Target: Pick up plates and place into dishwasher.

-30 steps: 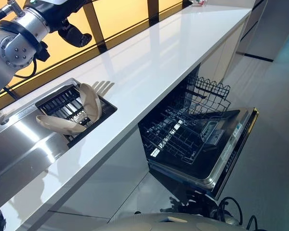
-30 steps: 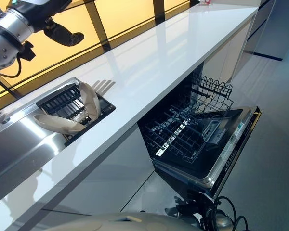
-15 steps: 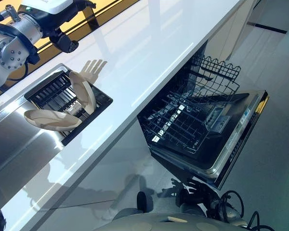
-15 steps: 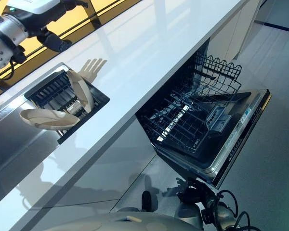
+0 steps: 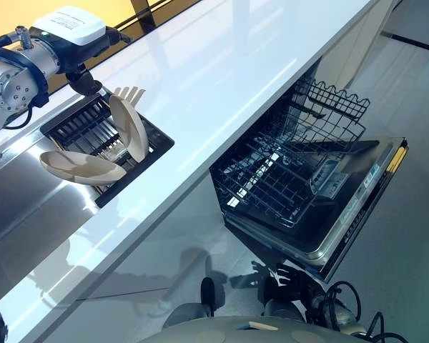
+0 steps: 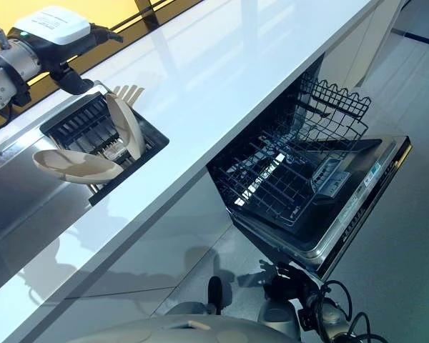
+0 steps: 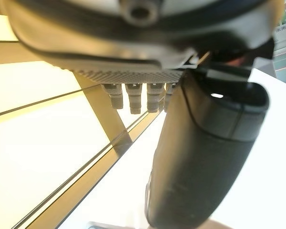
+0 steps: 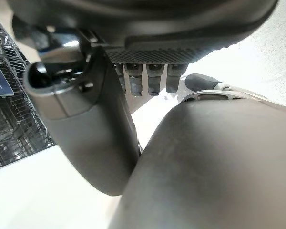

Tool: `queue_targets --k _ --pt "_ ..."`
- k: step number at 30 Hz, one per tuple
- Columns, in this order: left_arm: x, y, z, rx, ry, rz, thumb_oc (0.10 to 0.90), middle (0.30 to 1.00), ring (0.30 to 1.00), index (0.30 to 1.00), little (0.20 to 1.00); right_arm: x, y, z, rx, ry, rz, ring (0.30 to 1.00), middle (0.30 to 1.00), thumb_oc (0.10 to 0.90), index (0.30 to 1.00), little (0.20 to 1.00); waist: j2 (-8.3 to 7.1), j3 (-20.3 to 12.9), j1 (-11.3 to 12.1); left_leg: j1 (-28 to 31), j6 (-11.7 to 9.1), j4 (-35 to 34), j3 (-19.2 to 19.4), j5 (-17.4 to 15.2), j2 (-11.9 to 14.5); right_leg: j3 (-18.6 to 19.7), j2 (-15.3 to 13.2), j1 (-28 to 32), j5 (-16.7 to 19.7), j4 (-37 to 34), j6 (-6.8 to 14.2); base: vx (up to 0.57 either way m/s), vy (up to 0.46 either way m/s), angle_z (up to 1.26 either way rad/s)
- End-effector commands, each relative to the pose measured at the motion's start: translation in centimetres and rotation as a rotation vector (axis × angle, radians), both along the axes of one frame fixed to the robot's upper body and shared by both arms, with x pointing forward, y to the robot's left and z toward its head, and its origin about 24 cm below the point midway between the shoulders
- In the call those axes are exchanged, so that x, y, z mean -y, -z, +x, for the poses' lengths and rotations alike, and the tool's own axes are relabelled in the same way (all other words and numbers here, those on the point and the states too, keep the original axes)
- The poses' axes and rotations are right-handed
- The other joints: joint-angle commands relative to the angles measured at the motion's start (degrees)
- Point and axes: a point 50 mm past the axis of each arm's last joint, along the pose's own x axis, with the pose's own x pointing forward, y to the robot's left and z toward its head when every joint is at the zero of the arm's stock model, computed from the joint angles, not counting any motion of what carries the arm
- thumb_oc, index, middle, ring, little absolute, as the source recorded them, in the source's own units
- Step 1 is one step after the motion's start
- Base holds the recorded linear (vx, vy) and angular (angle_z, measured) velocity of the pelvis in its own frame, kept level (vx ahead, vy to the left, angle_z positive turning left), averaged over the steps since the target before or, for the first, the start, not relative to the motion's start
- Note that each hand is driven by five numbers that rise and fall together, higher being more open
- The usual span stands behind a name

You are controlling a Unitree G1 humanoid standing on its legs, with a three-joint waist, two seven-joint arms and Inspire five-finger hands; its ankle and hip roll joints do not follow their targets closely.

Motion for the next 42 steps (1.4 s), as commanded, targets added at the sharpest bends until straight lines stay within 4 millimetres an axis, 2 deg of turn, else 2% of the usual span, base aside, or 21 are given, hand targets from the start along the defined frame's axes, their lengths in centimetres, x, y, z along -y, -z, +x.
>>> queue_targets --k 1,30,42 --pt "-4.7 -7.3 -3.6 0.268 -0.172 -0.037 0.8 0.9 0.9 0.9 0.9 1.5 0.1 -2.7 -0.058 -0.041 -0.051 0.9 0.9 0.8 0.9 0.9 -0.3 -1.41 -0.62 1.66 2.22 0.13 3.57 -4.74 -5.22 3.57 -0.19 -0.06 0.15 0.88 4.65 0.0 0.0 0.0" --pt "-5.1 -4.5 -3.2 0.174 -0.14 -0.142 0.8 0.9 0.9 0.9 0.9 1.3 -0.1 -2.6 -0.032 -0.036 -0.029 0.9 0.9 0.8 0.9 0.9 -1.67 -1.35 -0.57 2.12 1.82 0.13 4.07 -4.78 -4.47 4.18 0.23 0.76 -0.12 0.49 4.59 0.0 0.0 0.0" --pt "-4.3 -2.5 -2.3 0.136 -0.1 -0.151 0.8 0.9 0.9 0.9 0.9 1.2 0.0 -2.6 -0.033 -0.037 -0.027 0.9 0.9 0.8 0.9 0.9 -2.14 -1.17 -1.1 2.52 1.8 0.13 4.4 -4.97 -4.32 4.99 0.3 0.88 -0.07 0.57 4.64 0.0 0.0 0.0"
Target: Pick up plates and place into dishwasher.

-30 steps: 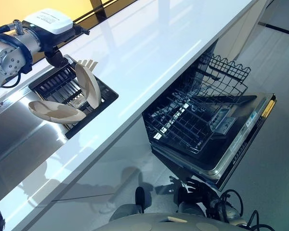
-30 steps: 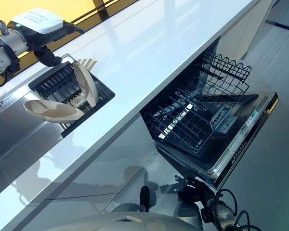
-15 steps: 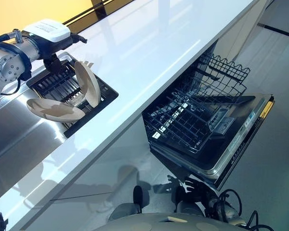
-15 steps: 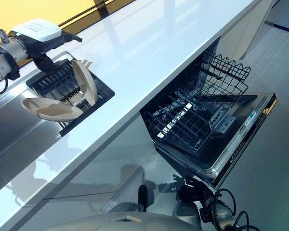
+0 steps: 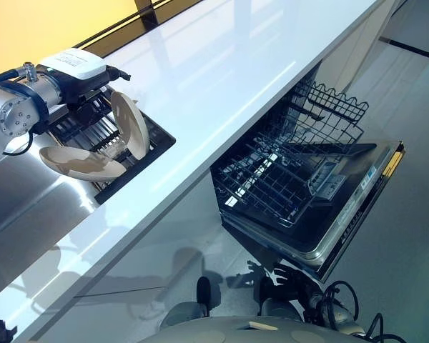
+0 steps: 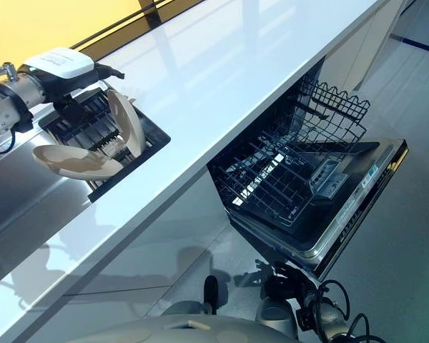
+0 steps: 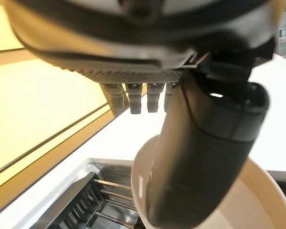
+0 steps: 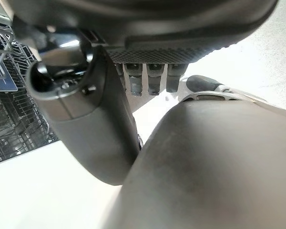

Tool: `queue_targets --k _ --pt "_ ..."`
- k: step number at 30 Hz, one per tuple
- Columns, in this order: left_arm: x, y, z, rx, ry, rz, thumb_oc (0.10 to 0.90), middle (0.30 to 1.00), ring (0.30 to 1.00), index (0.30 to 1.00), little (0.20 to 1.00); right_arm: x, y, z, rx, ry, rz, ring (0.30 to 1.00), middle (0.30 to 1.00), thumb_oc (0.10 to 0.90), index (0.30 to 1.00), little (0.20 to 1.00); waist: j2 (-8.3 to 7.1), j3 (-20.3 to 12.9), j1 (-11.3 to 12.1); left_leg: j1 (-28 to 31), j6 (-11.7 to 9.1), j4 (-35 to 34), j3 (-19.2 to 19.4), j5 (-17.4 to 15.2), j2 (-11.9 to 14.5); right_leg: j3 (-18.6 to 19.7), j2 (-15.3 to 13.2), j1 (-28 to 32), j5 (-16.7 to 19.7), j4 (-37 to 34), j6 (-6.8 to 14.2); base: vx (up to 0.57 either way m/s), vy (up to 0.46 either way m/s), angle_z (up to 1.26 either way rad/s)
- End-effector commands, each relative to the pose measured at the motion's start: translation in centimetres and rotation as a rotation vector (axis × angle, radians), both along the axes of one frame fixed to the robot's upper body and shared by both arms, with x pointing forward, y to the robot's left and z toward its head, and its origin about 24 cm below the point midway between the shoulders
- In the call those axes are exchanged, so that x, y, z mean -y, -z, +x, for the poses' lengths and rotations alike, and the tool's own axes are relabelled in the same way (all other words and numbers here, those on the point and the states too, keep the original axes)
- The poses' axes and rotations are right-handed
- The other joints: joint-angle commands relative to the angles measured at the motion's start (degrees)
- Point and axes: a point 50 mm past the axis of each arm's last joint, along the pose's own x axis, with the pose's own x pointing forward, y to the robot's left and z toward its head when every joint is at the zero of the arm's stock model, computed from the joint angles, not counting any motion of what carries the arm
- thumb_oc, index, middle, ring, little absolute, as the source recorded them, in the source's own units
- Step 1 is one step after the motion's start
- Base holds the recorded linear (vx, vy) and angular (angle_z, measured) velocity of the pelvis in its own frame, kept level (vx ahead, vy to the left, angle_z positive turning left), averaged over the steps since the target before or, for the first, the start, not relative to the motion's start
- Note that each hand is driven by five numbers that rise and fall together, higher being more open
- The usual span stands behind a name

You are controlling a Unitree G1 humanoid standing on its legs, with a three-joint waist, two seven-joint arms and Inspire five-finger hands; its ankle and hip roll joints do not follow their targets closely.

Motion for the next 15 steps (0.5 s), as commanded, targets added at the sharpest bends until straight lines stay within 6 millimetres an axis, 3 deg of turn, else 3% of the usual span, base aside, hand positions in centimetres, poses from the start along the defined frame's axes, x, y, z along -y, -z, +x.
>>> queue_targets --k 1,15 --pt "-2.56 -7.04 -1.46 0.311 -0.091 -0.111 0.8 0.9 0.9 0.9 0.9 1.63 -0.01 -2.79 -0.044 -0.018 -0.038 0.9 0.9 0.8 0.9 0.9 -0.69 -2.1 -0.91 1.69 1.8 0.13 4.76 -5.08 -4.3 3.96 0.24 -0.21 0.01 0.6 4.55 0.0 0.0 0.0" --pt "-2.48 -6.13 -0.85 0.308 -0.095 -0.119 0.8 0.9 0.9 0.9 0.9 1.79 -0.17 -2.74 -0.033 -0.018 -0.041 0.9 0.9 0.8 0.9 0.9 -0.81 -1.23 -1.94 1.84 1.93 0.13 5.45 -4.99 -4.27 4.94 0.24 -0.63 0.31 0.99 4.58 0.01 0.005 -0.02"
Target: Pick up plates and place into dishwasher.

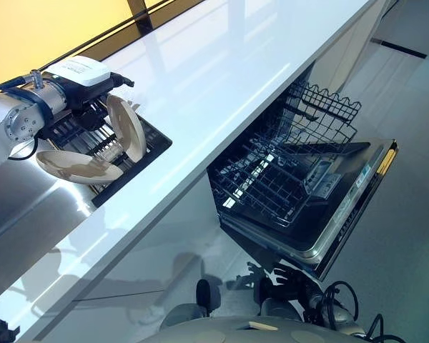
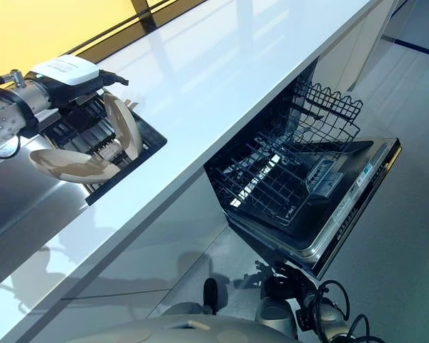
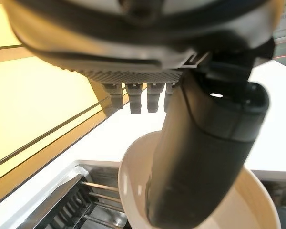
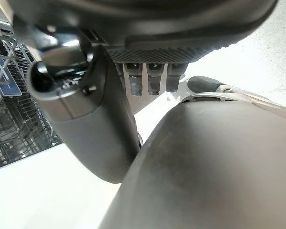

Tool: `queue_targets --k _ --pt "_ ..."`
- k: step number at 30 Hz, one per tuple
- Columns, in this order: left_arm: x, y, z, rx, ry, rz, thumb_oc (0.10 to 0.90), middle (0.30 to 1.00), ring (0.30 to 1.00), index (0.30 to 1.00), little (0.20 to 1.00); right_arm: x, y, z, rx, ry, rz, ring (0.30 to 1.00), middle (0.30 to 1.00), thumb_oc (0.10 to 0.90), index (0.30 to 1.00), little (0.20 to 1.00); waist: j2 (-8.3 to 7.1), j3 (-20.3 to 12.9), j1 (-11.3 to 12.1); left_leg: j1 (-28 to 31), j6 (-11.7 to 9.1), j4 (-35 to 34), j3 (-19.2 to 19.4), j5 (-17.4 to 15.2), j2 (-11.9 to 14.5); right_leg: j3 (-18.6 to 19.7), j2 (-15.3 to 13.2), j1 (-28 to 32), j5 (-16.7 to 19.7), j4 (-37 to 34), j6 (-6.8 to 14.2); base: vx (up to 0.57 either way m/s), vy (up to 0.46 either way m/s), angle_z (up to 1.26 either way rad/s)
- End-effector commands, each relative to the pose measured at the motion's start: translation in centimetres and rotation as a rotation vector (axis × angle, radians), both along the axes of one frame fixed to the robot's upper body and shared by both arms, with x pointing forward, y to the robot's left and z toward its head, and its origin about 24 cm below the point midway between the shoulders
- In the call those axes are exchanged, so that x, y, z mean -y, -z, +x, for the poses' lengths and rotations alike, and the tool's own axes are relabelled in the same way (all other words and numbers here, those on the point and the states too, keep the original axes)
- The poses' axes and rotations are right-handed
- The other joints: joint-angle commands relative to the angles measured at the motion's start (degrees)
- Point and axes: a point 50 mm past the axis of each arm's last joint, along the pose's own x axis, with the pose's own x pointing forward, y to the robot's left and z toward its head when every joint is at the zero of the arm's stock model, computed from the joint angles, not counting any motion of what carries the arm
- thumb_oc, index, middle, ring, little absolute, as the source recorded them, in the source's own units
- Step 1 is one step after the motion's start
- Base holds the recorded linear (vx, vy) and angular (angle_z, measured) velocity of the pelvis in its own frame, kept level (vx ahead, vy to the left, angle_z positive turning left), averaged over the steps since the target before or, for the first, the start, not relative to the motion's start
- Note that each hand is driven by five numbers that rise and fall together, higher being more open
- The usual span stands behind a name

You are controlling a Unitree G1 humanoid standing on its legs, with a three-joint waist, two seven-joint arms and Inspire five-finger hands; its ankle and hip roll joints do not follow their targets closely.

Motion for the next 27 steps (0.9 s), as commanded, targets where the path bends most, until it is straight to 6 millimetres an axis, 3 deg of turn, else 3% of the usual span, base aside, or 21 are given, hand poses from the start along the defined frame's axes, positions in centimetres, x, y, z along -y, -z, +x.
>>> queue_targets --k 1,11,27 --pt "-3.0 -6.8 -1.2 0.313 -0.113 -0.113 0.8 0.9 0.9 0.9 0.9 1.9 -0.1 -2.8 -0.04 -0.016 -0.046 0.9 0.9 0.8 0.9 0.9 -0.69 -1.13 -1.47 0.93 1.97 0.32 4.47 -4.93 -4.32 4.05 0.19 -1.11 0.28 1.01 4.57 0.0 0.0 0.0" --pt "-3.1 -6.4 -0.7 0.303 -0.141 -0.109 0.8 0.9 0.9 0.9 0.9 2.3 -0.6 -1.5 -0.001 -0.014 -0.042 0.9 0.9 0.8 0.9 0.9 -1.51 1.07 -1.91 -0.01 2.16 0.35 4.99 -4.47 -4.05 5.17 0.24 -2.66 0.72 1.73 4.56 -0.01 0.002 -0.01" --pt "-3.3 -8.1 -0.1 0.358 -0.191 -0.13 0.8 0.9 0.9 0.9 0.9 2.3 -1.8 1.7 0.108 -0.013 -0.036 0.9 0.9 0.8 0.9 0.9 -2.98 5.93 -1.96 -3.82 2.35 0.71 5.2 -3.26 -3.71 6.04 0.33 -6.86 1.68 2.79 4.37 -0.06 0.011 -0.03"
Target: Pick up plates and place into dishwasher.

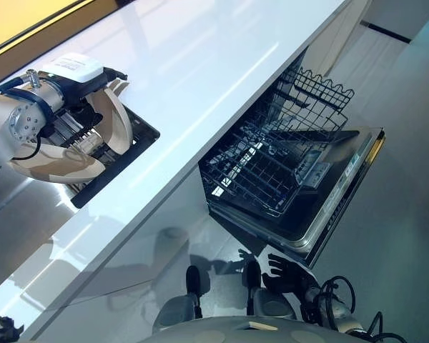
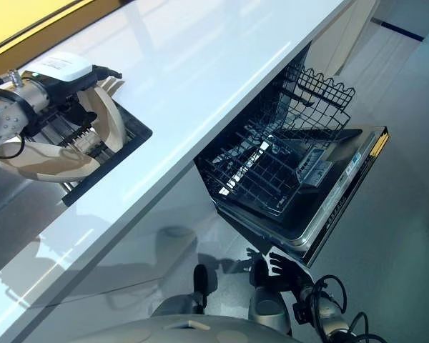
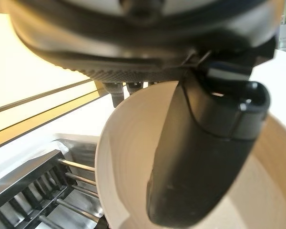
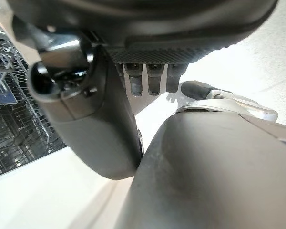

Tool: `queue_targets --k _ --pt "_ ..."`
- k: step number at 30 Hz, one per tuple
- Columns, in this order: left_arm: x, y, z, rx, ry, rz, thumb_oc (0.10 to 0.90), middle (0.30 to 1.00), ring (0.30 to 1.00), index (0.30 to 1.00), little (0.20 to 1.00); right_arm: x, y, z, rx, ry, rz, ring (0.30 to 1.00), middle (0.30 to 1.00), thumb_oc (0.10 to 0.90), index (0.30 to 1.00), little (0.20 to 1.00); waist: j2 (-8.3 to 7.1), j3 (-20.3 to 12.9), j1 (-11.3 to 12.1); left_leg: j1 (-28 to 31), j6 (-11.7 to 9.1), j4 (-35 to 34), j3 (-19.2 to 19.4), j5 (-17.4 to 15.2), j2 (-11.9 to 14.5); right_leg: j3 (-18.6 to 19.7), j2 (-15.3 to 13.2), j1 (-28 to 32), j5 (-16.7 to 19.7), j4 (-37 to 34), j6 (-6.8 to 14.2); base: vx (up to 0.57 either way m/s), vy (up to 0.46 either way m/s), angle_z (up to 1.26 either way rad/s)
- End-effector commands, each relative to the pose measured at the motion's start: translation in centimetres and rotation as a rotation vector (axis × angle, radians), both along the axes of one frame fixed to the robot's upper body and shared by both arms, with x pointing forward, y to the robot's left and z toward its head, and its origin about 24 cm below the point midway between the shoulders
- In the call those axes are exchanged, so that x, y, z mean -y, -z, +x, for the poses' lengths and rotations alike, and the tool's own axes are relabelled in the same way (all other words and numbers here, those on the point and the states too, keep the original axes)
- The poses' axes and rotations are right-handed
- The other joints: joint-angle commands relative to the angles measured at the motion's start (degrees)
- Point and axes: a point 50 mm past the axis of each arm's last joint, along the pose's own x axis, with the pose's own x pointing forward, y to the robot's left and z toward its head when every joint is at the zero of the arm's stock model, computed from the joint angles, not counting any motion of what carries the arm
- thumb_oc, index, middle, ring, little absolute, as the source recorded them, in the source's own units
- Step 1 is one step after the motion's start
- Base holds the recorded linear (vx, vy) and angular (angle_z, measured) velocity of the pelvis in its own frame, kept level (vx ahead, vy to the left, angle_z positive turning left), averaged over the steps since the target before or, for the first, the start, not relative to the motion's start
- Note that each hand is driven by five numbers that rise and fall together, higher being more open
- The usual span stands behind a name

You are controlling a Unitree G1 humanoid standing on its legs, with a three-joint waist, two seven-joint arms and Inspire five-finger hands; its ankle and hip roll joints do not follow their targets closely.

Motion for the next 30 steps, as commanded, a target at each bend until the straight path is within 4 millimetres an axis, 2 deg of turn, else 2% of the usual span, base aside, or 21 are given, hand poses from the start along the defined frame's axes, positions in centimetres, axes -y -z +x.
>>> queue_targets --k 1,2,3,4,5,6,11,16,30 --pt "-2.2 -7.4 -0.8 0.283 -0.126 -0.081 0.8 0.9 0.9 0.9 0.9 2.7 -1.2 0.3 0.044 0.009 -0.067 0.9 0.9 0.8 0.9 0.9 0.33 2.42 -0.78 -0.76 2.24 0.47 3.83 -3.28 -3.76 4.11 0.29 -3.2 1.34 2.76 4.33 -0.07 0.011 -0.01" --pt "-2.2 -7.5 -0.8 0.287 -0.13 -0.087 0.8 0.9 0.9 0.9 0.9 2.7 -1.2 0.5 0.051 0.01 -0.066 0.9 0.9 0.8 0.9 0.9 0.2 2.73 -0.79 -1.01 2.22 0.52 3.88 -3.18 -3.74 4.16 0.31 -3.42 1.41 2.8 4.3 -0.08 0.014 0.0" --pt "-2.2 -7.6 -0.7 0.29 -0.131 -0.09 0.506 0.648 0.648 0.648 0.606 2.7 -1.3 0.7 0.056 0.01 -0.066 0.9 0.9 0.8 0.9 0.9 0.15 2.96 -0.8 -1.18 2.2 0.51 3.91 -3.11 -3.73 4.15 0.3 -3.58 1.49 2.78 4.29 -0.06 0.011 0.0" --pt "-2.2 -7.7 -0.7 0.291 -0.133 -0.087 0.251 0.429 0.429 0.429 0.351 2.7 -1.4 0.8 0.06 0.01 -0.065 0.9 0.9 0.8 0.9 0.9 0.08 3.14 -0.81 -1.29 2.19 0.51 3.92 -3.08 -3.71 4.12 0.28 -3.72 1.53 2.81 4.29 -0.06 0.008 0.0" --pt "-2.1 -7.7 -0.6 0.296 -0.131 -0.089 0.251 0.429 0.429 0.429 0.351 2.7 -1.4 0.9 0.066 0.01 -0.064 0.9 0.9 0.8 0.9 0.9 -0.01 3.37 -0.83 -1.44 2.18 0.51 3.91 -3.03 -3.71 4.13 0.25 -3.92 1.6 2.86 4.29 -0.05 0.002 0.0" --pt "-2.1 -7.8 -0.6 0.299 -0.13 -0.089 0.1 0.3 0.3 0.3 0.2 2.7 -1.4 1.0 0.068 0.009 -0.063 0.9 0.9 0.8 0.9 0.9 -0.04 3.44 -0.85 -1.5 2.17 0.52 3.9 -3.01 -3.71 4.14 0.25 -4.0 1.64 2.87 4.29 -0.06 -0.006 0.02" --pt "-1.7 -8.4 -0.5 0.311 -0.126 -0.087 0.1 0.3 0.3 0.3 0.2 2.4 -1.6 1.5 0.08 0.007 -0.058 0.9 0.9 0.8 0.9 0.9 -0.18 3.64 -0.67 -1.79 2.14 0.47 3.63 -2.96 -3.83 3.75 0.13 -4.44 1.77 3.0 4.4 -0.03 -0.009 0.02" --pt "-1.7 -8.6 -0.7 0.312 -0.118 -0.084 0.1 0.3 0.3 0.3 0.2 2.3 -1.4 1.2 0.076 0.01 -0.066 0.9 0.9 0.8 0.9 0.9 0.11 2.67 -0.57 -1.2 1.96 0.43 3.18 -3.08 -4.07 3.11 -0.06 -3.76 1.75 2.79 4.42 0.0 -0.002 0.01" --pt "-1.4 -9.3 -1.5 0.281 -0.079 -0.094 0.1 0.3 0.3 0.3 0.2 1.9 -0.6 -0.5 0.021 0.024 -0.056 0.9 0.9 0.8 0.9 0.9 1.8 -3.18 0.34 2.0 1.26 0.11 2.15 -4.09 -4.57 1.01 -0.3 0.62 0.71 1.28 4.49 0.01 -0.021 0.05"
